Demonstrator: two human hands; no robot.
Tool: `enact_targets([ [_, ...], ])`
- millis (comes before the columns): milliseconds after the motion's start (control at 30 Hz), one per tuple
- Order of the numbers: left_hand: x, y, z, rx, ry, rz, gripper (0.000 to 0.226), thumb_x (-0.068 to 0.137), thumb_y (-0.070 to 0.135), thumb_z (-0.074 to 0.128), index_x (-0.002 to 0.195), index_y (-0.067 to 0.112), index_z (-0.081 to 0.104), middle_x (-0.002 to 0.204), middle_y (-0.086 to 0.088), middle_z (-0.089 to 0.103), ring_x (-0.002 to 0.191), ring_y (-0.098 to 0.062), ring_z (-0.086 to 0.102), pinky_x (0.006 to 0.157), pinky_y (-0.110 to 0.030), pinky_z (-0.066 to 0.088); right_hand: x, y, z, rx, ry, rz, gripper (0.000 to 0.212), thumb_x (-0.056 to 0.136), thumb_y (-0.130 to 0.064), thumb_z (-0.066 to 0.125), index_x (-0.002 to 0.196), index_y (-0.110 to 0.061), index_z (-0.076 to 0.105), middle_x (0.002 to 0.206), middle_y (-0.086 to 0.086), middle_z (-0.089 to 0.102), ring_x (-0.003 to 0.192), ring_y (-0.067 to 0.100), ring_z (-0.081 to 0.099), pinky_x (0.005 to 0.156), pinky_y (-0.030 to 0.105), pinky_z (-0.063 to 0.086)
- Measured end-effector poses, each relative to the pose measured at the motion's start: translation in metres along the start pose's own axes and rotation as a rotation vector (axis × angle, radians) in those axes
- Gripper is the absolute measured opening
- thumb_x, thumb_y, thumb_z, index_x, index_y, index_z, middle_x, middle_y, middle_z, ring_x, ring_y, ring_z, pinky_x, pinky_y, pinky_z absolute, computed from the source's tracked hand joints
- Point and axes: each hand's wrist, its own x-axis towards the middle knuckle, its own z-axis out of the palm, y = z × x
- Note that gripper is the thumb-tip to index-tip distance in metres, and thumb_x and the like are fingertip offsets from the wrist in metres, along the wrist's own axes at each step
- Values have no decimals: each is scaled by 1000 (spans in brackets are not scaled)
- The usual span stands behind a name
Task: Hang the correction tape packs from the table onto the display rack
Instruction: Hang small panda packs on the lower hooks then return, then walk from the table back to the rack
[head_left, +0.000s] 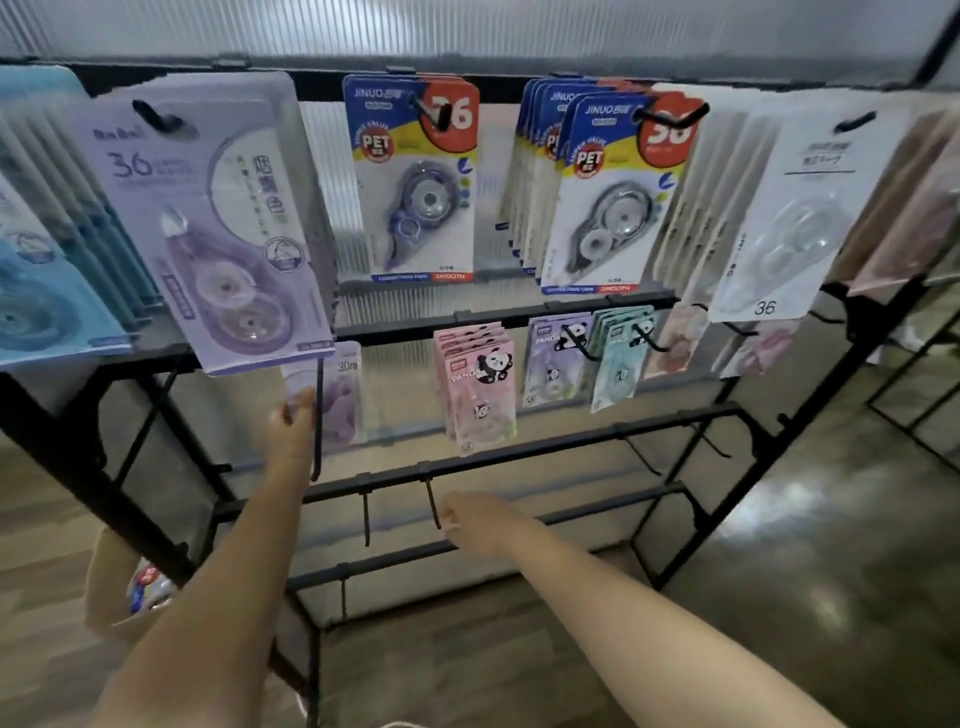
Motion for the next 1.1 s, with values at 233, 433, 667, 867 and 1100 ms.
enact_targets([
  [233, -47, -56, -6, 321, -13, -133, 30, 101, 25, 43, 97, -2, 57, 91, -17, 54, 93, -32, 53, 84, -41, 42, -30, 16, 2, 50, 0, 9, 36, 98, -17, 45, 134, -10, 47, 134, 12, 53, 121, 29, 50, 101, 36, 41],
  [433, -148, -96, -2, 554, -160, -223, 29, 101, 27, 44, 101, 3, 61, 96, -14, 60, 96, -31, 57, 78, -32, 40, -73, 34, 11, -60, -4, -37, 31, 99, -19, 44, 126, -9, 52, 127, 12, 56, 114, 29, 53, 92, 34, 43],
  [667, -241, -83, -74, 1041, -137, -82, 36, 97, 32, 47, 124, 9, 56, 124, -14, 57, 118, -34, 52, 95, -35, 41, -102, -13, 40, -275, -85, -234, 36, 97, -10, 38, 131, -10, 51, 129, 12, 55, 112, 28, 56, 89, 34, 47],
  [867, -314, -41, -218, 1235, 110, -142, 39, 92, 34, 47, 123, 11, 56, 123, -15, 55, 119, -34, 49, 93, -39, 44, -148, -156, 90, -454, -27, -681, 31, 93, -7, 43, 123, -8, 48, 127, 15, 53, 115, 32, 52, 88, 36, 46],
  [1100, -440, 3, -412, 1366, 454, -304, 44, 97, 35, 46, 135, 12, 46, 135, -13, 46, 127, -29, 40, 103, -41, 38, -247, -352, 186, -525, 28, -1153, 39, 94, -11, 44, 133, -8, 41, 135, 13, 48, 126, 30, 43, 101, 39, 37],
])
